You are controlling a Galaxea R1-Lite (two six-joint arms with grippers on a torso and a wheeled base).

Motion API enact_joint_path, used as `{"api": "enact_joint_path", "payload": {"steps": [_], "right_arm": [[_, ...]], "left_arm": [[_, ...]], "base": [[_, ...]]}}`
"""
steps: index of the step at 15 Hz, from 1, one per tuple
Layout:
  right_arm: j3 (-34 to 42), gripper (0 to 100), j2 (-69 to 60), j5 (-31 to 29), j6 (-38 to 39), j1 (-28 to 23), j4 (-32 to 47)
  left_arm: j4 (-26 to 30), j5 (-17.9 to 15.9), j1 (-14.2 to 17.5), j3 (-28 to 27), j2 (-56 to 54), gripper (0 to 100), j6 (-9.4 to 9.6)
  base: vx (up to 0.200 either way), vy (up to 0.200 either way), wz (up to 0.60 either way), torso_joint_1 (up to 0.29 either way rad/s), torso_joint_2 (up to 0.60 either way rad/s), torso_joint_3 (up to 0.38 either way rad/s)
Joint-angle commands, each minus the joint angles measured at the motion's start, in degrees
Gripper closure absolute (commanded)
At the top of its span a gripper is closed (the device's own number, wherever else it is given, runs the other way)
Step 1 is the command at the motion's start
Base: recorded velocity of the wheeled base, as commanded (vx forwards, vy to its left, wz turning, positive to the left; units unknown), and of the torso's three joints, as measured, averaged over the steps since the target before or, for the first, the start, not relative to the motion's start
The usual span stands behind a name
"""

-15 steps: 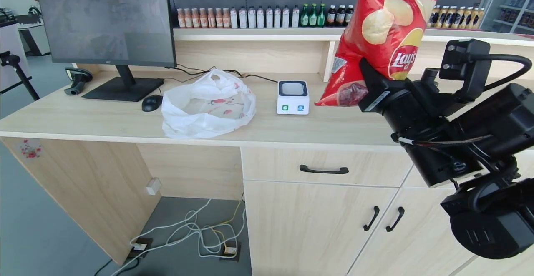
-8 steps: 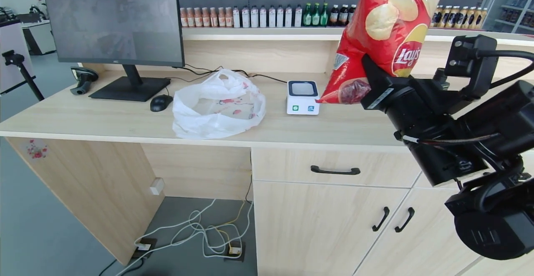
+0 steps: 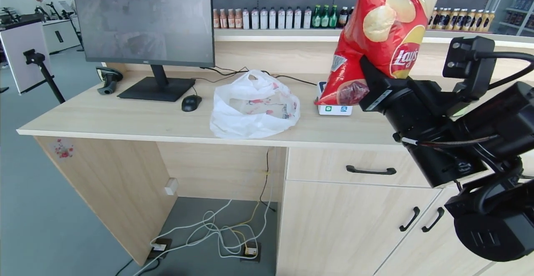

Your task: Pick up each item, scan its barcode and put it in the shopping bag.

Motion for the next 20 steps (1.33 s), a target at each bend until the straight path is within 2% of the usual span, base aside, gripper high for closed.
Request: {"api": "enact_joint_path", "payload": {"steps": [1, 6, 13, 19, 20], "right_arm": [[0.00, 100, -0.11, -0.05, -0.12, -0.08, -0.19], [-0.53, 100, 0.24, -0.05, -0.12, 0.27, -0.19], [-0.61, 100, 0.24, -0.05, -0.39, 0.36, -0.19], [-2.28, 100, 1.12, -0.05, -0.74, 1.50, -0.19], [-2.81, 100, 1.21, -0.14, -0.91, 1.33, -0.19]], "left_arm": [[0.05, -0.02, 0.02, 0.00, -0.02, 0, 0.03], [0.05, -0.02, 0.02, 0.00, -0.02, 0, -0.14], [0.05, -0.02, 0.02, 0.00, -0.02, 0, -0.14], [0.05, -0.02, 0.02, 0.00, -0.02, 0, -0.14], [0.05, -0.02, 0.02, 0.00, -0.02, 0, -0.06]], "base": [[0.000, 0.000, 0.00, 0.000, 0.00, 0.000], [0.200, 0.000, 0.00, -0.001, 0.00, 0.005], [0.000, 0.000, 0.00, 0.000, 0.00, 0.000], [0.000, 0.000, 0.60, 0.006, 0.00, 0.002], [0.000, 0.000, 0.00, 0.000, 0.00, 0.000]]}}
